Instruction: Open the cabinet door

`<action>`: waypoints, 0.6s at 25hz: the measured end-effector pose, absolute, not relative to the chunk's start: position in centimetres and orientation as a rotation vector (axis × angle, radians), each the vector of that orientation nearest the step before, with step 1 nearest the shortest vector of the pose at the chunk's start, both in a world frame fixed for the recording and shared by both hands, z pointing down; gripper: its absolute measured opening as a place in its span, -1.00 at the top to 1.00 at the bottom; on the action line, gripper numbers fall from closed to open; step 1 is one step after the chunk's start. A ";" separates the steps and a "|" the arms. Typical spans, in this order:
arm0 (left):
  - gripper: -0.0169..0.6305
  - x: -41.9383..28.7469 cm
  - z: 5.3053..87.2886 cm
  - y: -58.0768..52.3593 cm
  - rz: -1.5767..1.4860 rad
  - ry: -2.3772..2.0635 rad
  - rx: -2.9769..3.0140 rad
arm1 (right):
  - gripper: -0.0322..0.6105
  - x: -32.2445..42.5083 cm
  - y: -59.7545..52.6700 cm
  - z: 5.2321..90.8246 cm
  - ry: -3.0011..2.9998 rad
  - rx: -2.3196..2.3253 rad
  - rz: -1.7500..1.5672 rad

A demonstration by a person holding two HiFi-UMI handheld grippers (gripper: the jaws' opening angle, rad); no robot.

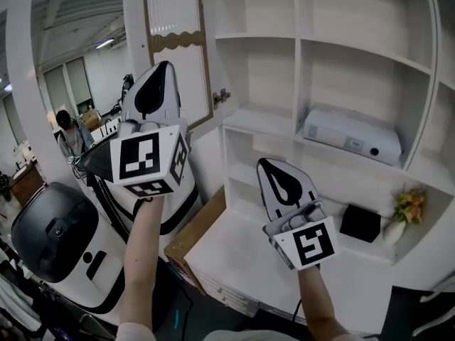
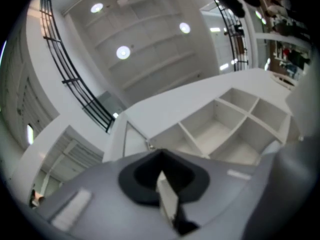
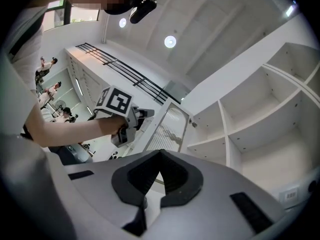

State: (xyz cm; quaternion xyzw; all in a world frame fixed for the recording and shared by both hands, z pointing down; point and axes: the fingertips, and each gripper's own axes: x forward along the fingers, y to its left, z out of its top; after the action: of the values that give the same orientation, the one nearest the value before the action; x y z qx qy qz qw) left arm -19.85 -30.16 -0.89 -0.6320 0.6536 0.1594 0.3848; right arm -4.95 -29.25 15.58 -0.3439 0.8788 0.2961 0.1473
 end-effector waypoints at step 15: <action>0.93 -11.0 18.6 -26.7 0.403 1.667 -1.934 | 0.90 1.7 -28.1 21.0 2.452 -1.315 0.751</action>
State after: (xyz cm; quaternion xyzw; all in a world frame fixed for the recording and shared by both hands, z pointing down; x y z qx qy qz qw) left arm -10.96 -26.75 18.65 -0.7195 0.6201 0.1498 0.2747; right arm 1.67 -28.10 20.97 -0.4525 0.8436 0.2583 0.1296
